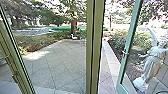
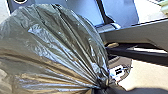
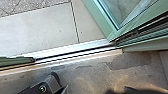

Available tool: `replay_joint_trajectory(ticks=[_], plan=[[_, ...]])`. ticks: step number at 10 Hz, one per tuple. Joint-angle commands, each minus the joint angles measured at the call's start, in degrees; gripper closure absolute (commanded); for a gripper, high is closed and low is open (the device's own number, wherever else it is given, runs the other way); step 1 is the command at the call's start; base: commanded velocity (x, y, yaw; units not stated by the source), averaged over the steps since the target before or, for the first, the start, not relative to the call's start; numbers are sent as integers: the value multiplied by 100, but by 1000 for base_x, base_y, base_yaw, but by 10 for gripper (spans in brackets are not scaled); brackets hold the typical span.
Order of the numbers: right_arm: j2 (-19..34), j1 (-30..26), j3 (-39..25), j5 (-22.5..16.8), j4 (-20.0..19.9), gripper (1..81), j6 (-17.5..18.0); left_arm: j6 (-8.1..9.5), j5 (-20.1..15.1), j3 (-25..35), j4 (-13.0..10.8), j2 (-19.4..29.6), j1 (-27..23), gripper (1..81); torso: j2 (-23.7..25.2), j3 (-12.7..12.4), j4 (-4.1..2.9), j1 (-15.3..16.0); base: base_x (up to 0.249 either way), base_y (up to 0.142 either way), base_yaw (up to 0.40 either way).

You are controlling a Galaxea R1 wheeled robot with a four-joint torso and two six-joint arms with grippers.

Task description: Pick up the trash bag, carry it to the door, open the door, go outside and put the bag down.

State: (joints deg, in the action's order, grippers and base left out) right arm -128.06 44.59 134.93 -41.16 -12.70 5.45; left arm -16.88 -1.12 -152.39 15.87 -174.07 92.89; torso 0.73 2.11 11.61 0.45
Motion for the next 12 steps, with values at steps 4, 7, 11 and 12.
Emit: replay_joint_trajectory(ticks=[4, 7, 11, 12], plan=[[577, 1047, -1083, 72, -1129, 10, -536, -69, -406, 52, -128, 39, -302, 811, 0, 0, 0, 0, 0, 0, 0], [385, 2005, -927, 819, -2533, 10, -1896, -69, -415, 34, -129, 82, -355, 811, 2, -5, 0, 0, 0, 0, 0], [-293, 2691, -714, 1672, -2773, 10, -2224, -61, -406, 25, -40, 100, -364, 811, 5, -7, 0, -2, 0, 0, 0], [-486, 2797, -697, 1786, -2527, 10, -2232, -61, -398, 25, -40, 100, -364, 811, 7, -7, 2, -5, 0, 0, 0]])
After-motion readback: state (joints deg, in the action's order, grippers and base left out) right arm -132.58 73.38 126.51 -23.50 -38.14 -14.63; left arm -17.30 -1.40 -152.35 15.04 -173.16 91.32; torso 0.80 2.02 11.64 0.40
